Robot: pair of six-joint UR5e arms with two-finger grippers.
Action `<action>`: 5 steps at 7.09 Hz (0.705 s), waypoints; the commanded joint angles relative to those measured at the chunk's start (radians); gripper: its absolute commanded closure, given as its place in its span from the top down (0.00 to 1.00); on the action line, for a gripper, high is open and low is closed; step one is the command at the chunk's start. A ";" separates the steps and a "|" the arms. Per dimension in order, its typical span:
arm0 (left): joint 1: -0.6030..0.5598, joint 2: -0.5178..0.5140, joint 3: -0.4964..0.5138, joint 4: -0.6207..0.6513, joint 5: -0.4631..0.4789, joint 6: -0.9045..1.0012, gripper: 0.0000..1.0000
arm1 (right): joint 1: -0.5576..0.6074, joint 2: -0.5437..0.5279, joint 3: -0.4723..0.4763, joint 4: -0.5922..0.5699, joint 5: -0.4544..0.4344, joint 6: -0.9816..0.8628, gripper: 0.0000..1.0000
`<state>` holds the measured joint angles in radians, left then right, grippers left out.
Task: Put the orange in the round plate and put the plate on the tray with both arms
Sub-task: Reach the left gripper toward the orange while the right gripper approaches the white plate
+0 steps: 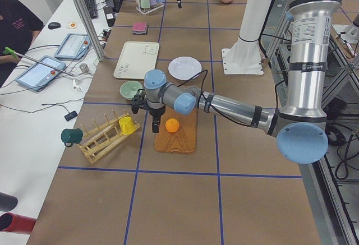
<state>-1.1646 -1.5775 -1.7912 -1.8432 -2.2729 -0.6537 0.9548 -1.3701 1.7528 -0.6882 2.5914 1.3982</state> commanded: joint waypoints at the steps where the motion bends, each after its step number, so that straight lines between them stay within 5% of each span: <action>1: 0.095 -0.002 0.018 -0.100 0.009 -0.145 0.99 | -0.172 0.066 -0.028 0.314 -0.303 0.409 1.00; 3: 0.115 0.008 0.082 -0.183 0.053 -0.155 0.99 | -0.298 0.066 -0.044 0.429 -0.482 0.455 1.00; 5: 0.170 0.008 0.119 -0.255 0.090 -0.207 0.99 | -0.315 0.066 -0.045 0.432 -0.485 0.455 1.00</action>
<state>-1.0273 -1.5711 -1.6911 -2.0600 -2.2136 -0.8385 0.6558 -1.3038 1.7091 -0.2663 2.1216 1.8482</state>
